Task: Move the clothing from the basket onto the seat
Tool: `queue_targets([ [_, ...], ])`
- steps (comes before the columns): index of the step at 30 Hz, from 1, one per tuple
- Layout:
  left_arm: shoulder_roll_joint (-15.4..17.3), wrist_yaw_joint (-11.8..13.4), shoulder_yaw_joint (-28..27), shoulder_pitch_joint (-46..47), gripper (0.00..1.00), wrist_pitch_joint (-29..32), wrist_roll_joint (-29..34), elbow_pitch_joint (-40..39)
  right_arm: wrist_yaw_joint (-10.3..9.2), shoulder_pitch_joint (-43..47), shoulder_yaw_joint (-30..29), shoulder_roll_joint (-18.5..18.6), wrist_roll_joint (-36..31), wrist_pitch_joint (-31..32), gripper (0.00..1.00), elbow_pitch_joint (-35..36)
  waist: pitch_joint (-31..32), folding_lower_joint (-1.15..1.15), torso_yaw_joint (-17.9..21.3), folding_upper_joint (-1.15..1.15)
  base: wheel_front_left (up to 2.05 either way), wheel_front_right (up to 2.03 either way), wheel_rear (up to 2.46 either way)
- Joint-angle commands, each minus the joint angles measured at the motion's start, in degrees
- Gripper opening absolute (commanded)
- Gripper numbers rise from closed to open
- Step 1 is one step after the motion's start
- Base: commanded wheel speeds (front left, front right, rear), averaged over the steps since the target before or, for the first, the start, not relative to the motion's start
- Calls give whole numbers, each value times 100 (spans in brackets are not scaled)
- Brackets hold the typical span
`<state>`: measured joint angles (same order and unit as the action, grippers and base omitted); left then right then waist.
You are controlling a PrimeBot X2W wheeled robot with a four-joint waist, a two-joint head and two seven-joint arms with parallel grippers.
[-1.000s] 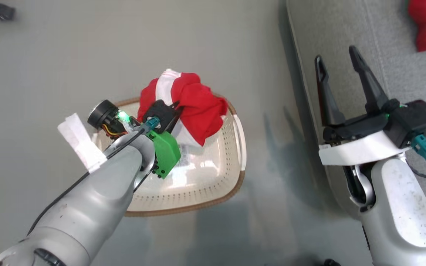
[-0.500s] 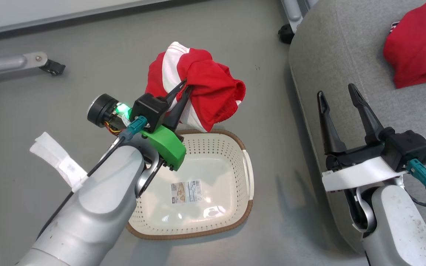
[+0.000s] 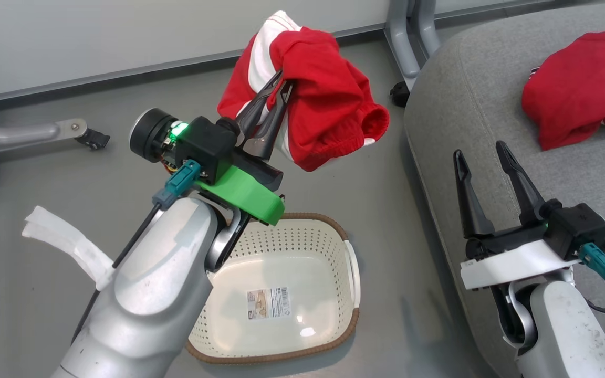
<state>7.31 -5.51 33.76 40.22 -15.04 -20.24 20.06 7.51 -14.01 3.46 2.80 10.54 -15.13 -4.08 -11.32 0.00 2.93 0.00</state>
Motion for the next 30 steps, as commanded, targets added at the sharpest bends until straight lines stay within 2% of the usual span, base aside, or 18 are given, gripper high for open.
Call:
queue_targets([
  [1,-26,-22,-39,-118,0,-20,77,-72,-4,116,-16,18,26,-3,100,4,66,0,2,0,0,0,0],
  [13,-123,-108,-156,-221,0,-21,261,-273,-4,119,131,17,-68,-3,100,317,187,0,14,0,0,0,0],
  [20,-161,-150,-175,-247,0,-21,326,-239,-4,-64,888,68,-198,-3,100,472,179,0,-6,0,0,0,0],
  [24,-200,-156,-147,-199,0,-20,354,-241,-4,-256,1336,212,-239,-3,100,339,160,0,-39,0,0,0,0],
  [30,-269,-176,-85,-119,0,-21,379,-288,-4,-570,1661,368,-285,-3,100,-17,126,0,-122,0,0,0,0],
])
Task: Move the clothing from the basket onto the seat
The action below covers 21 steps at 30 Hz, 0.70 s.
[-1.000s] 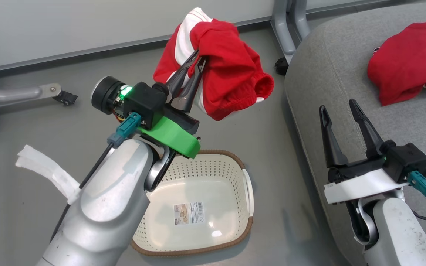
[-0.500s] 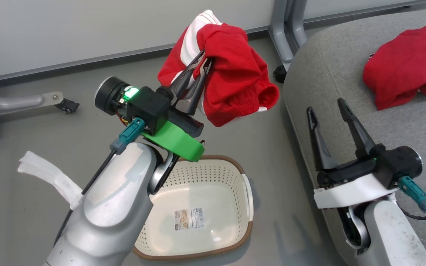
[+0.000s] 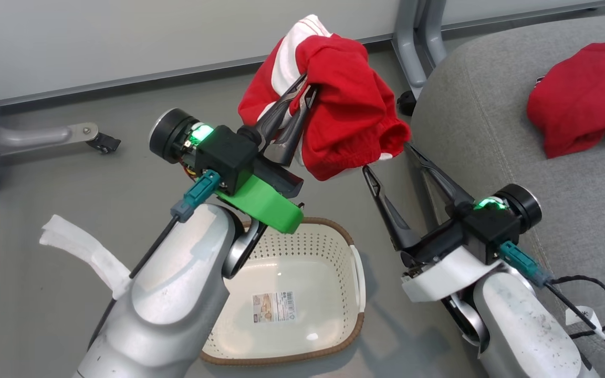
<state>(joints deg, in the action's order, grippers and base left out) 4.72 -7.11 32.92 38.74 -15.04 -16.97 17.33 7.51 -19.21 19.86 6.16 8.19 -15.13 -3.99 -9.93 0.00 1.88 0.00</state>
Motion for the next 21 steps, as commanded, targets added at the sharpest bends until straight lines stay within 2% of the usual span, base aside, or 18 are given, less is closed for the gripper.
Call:
queue_targets([
  [1,-25,-20,24,34,0,-20,51,-25,-4,-128,50,65,-89,-3,100,-78,-25,0,-34,0,0,0,0],
  [21,-166,-41,647,-77,0,-20,-138,31,-4,-733,235,-20,-157,-3,100,-584,-218,0,-207,0,0,0,0],
])
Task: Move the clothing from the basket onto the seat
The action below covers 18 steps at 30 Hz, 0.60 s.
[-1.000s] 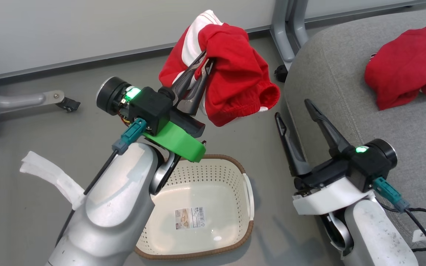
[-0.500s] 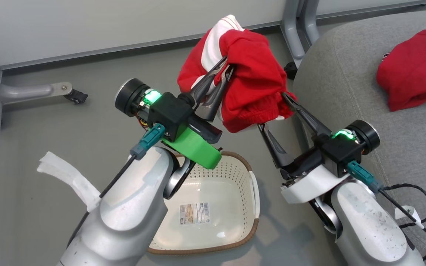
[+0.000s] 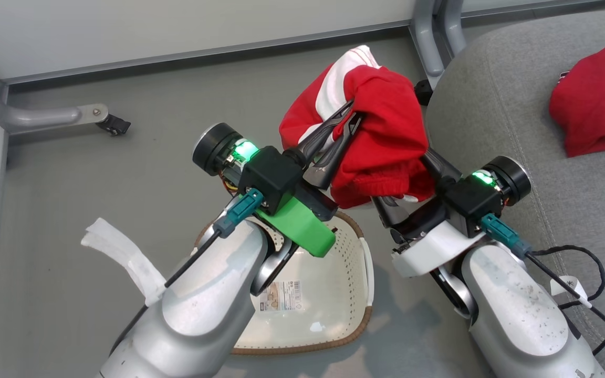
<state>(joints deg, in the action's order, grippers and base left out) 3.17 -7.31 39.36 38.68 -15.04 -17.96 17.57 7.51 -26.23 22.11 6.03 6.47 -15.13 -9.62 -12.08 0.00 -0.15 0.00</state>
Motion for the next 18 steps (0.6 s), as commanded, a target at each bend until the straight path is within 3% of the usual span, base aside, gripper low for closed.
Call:
queue_targets([
  [1,-14,-21,14,-74,0,-21,-40,9,-4,-32,10,-18,43,-3,47,-38,-6,0,-6,0,0,0,0],
  [2,-17,-22,25,-75,0,-21,-48,13,-4,-43,11,-24,68,-3,0,-49,-9,0,-11,0,0,0,0],
  [18,-24,-24,49,-123,0,-21,-82,92,-4,113,-46,6,195,-3,0,-139,66,0,44,0,0,0,0],
])
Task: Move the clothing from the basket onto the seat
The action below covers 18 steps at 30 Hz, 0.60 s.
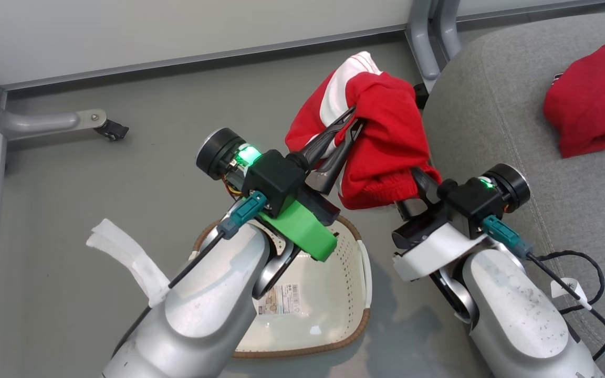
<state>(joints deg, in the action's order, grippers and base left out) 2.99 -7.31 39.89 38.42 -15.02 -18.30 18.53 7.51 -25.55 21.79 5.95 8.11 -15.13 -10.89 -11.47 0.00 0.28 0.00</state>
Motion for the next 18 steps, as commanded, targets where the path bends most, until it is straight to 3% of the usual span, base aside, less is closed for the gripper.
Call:
queue_targets([
  [1,-7,-24,5,-97,0,-22,-49,2,-4,53,-21,11,40,-3,0,-14,11,0,-2,0,0,0,0],
  [8,-8,-25,33,-122,0,-22,-34,29,-4,65,-121,2,61,-2,0,-5,33,0,-46,0,0,0,0],
  [9,-8,-25,32,-120,42,-22,-21,35,-4,59,-145,2,63,-2,0,-3,29,0,-57,0,0,0,0],
  [11,-9,-24,13,-113,94,-21,28,45,-4,49,-180,3,66,-2,0,5,16,0,-73,0,0,0,0],
  [12,-9,-25,11,-107,100,-22,48,53,-4,48,-194,1,64,-2,0,8,10,0,-80,0,0,0,0],
  [18,-10,-24,-18,-91,100,-21,118,63,-4,42,-271,1,41,-2,0,31,-29,0,-109,0,0,0,0],
])
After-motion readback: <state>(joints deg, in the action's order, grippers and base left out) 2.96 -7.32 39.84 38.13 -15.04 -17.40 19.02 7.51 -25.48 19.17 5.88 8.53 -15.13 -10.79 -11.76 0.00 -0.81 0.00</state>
